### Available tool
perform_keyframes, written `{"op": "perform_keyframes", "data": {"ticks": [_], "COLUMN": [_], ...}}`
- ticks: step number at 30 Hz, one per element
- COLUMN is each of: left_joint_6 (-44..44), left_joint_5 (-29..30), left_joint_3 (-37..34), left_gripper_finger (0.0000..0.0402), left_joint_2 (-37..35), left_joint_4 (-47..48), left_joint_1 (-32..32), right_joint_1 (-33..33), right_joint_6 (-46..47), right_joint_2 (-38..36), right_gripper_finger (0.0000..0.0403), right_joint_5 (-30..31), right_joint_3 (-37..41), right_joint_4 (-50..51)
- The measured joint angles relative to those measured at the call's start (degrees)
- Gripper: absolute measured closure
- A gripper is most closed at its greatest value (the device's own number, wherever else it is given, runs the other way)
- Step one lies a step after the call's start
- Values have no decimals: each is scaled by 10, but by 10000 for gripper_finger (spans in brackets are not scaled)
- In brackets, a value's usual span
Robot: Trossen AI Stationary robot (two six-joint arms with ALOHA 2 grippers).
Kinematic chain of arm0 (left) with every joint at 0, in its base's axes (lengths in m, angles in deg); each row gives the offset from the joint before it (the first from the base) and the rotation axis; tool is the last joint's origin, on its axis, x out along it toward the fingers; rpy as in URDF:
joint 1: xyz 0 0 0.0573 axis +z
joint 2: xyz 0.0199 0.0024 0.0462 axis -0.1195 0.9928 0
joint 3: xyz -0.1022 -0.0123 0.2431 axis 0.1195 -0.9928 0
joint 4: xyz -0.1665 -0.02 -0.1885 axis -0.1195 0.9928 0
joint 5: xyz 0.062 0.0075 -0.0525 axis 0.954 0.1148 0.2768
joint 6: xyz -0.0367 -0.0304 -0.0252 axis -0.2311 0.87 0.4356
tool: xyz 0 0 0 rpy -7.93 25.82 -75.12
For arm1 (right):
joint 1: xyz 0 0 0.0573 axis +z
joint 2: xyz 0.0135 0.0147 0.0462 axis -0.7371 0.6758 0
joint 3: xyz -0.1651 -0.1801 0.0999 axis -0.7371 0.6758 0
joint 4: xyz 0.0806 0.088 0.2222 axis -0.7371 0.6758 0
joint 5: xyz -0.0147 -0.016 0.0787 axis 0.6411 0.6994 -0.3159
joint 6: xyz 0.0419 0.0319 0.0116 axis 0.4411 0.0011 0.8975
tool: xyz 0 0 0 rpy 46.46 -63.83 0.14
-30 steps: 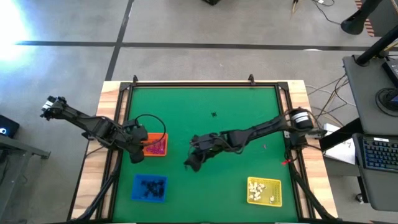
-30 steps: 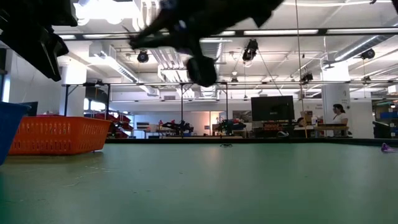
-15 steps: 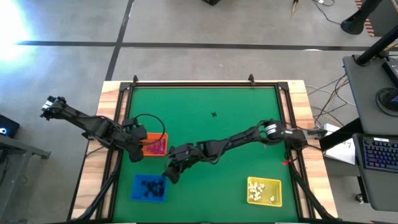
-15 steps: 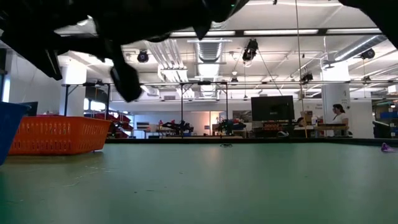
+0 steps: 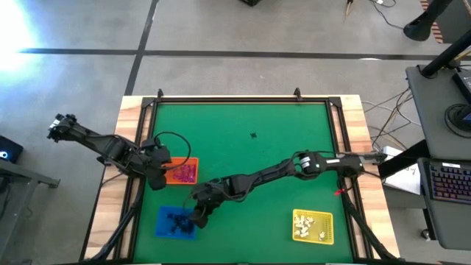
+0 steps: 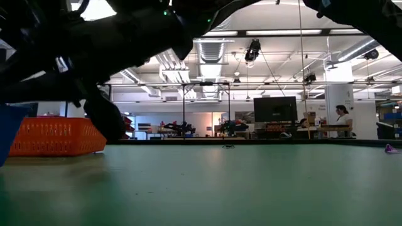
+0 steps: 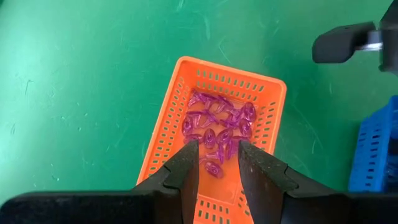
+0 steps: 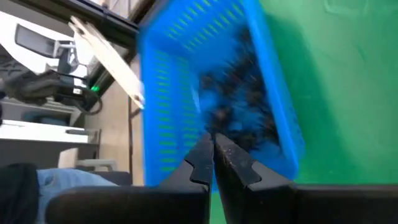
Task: Sort Halloween decoration
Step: Put the black spider toy into the blue bin
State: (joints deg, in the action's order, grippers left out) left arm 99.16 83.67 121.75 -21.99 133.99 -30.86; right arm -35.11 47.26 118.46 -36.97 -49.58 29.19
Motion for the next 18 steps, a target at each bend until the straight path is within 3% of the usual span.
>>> {"op": "perform_keyframes", "data": {"ticks": [13,18], "left_joint_6": [0,0], "left_joint_5": [-1,-1], "left_joint_3": [0,0], "left_gripper_finger": [307,307], "left_joint_2": [-5,-5], "left_joint_4": [0,0], "left_joint_1": [0,0], "right_joint_1": [-1,-2], "right_joint_6": [9,-26], "right_joint_2": [6,4], "right_gripper_finger": [393,376], "right_joint_5": [0,-4], "right_joint_3": [-19,-67], "right_joint_4": [7,78]}}
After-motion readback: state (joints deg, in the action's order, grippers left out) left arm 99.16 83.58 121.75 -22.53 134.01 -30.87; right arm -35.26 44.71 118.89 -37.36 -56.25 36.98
